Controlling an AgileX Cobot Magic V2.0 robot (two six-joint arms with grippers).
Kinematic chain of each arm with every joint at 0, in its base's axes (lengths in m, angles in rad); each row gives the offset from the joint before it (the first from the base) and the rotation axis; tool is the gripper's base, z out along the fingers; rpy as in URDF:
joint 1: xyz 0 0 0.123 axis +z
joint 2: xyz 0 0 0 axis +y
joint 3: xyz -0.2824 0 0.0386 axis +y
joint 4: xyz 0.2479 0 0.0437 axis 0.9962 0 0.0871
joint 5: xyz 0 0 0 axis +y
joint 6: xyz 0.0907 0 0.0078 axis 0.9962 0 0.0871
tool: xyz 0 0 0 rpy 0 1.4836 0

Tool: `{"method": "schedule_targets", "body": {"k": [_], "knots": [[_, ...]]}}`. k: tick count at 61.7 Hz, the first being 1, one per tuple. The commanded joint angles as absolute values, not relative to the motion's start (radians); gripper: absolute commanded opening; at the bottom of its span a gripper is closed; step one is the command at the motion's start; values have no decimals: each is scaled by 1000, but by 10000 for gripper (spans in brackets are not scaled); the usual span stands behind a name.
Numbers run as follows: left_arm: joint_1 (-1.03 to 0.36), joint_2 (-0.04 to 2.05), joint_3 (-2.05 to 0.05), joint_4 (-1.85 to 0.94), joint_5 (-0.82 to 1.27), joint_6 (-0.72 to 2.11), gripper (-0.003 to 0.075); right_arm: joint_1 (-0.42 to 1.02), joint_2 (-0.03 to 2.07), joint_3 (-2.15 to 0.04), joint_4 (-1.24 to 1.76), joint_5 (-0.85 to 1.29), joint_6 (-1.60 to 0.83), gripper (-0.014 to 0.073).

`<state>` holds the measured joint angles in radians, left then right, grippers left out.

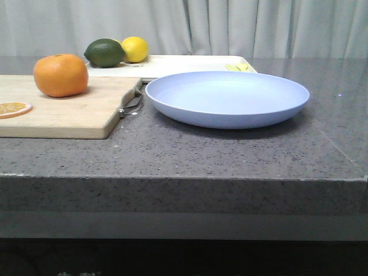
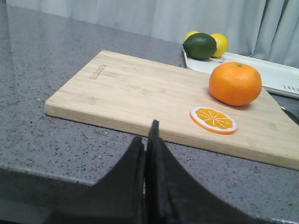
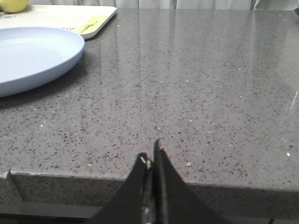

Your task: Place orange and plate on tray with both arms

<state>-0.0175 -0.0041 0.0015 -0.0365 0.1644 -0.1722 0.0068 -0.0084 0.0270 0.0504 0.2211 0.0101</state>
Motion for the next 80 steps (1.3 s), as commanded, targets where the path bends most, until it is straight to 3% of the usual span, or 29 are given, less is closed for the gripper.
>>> {"method": "schedule_targets", "body": {"k": [1, 80], "knots": [[-15, -24, 5, -41, 74, -181, -18, 1, -31, 24, 50, 135, 0, -71], [-15, -24, 5, 0, 32, -180, -18, 2, -31, 24, 52, 94, 0, -71]]}}
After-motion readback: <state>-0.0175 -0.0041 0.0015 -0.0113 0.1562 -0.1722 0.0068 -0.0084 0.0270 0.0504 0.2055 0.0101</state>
